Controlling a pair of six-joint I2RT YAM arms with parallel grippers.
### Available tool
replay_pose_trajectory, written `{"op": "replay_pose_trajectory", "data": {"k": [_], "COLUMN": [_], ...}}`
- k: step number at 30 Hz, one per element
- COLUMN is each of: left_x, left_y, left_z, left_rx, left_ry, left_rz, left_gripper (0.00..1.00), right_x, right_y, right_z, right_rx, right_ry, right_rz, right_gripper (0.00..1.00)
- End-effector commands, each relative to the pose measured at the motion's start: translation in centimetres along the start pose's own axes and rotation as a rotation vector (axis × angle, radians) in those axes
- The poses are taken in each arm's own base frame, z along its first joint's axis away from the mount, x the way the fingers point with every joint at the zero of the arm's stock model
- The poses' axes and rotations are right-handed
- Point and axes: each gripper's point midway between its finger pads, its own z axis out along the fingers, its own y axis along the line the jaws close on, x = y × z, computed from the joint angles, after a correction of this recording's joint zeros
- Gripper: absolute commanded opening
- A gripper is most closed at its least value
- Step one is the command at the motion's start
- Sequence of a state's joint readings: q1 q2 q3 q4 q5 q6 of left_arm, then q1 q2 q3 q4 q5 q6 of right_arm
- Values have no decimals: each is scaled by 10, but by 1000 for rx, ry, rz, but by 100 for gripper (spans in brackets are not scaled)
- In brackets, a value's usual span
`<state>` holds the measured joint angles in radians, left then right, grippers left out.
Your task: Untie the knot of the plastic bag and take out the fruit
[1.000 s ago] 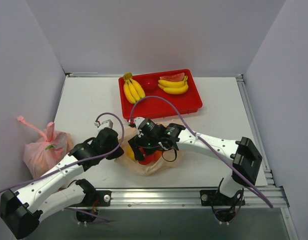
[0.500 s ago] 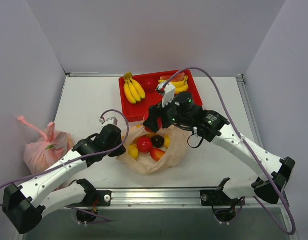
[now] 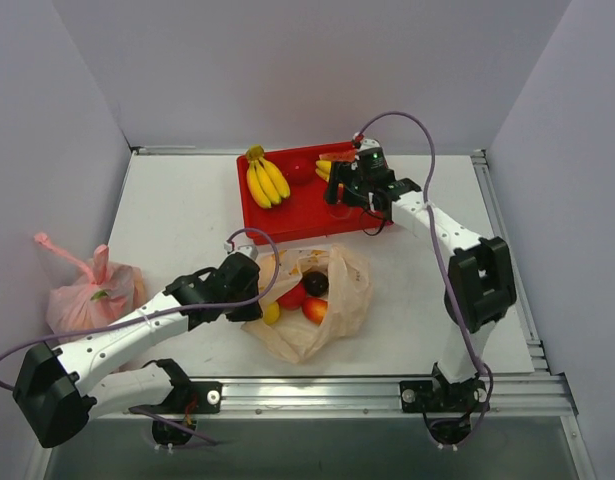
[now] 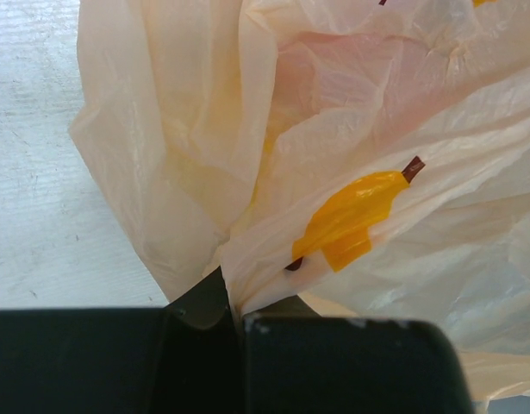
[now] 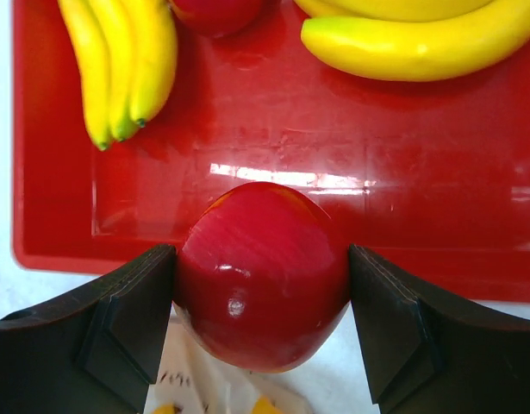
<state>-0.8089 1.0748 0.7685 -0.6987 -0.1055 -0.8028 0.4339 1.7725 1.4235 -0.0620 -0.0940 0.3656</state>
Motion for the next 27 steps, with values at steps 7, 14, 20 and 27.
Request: {"op": "replay_pose_trajectory", "data": {"k": [7, 14, 20, 27], "left_x": [-32, -53, -69, -65], "left_y": [-11, -11, -11, -1], "left_z": [-15, -28, -37, -34], "left_rx": [12, -3, -26, -57], "left_ry": [-124, -213, -271, -281], "left_rz": [-24, -48, -62, -94], "left_gripper": [0, 0, 0, 0], "right_x": [-49, -67, -19, 83], "right_y": [46, 77, 112, 159], "right_z": [48, -11, -95, -173], "right_rx": [-170, -275, -363, -507], "right_ry": [-57, -105, -50, 75], "right_rz": [32, -74, -215, -349], "right_gripper": [89, 100, 93, 82]}}
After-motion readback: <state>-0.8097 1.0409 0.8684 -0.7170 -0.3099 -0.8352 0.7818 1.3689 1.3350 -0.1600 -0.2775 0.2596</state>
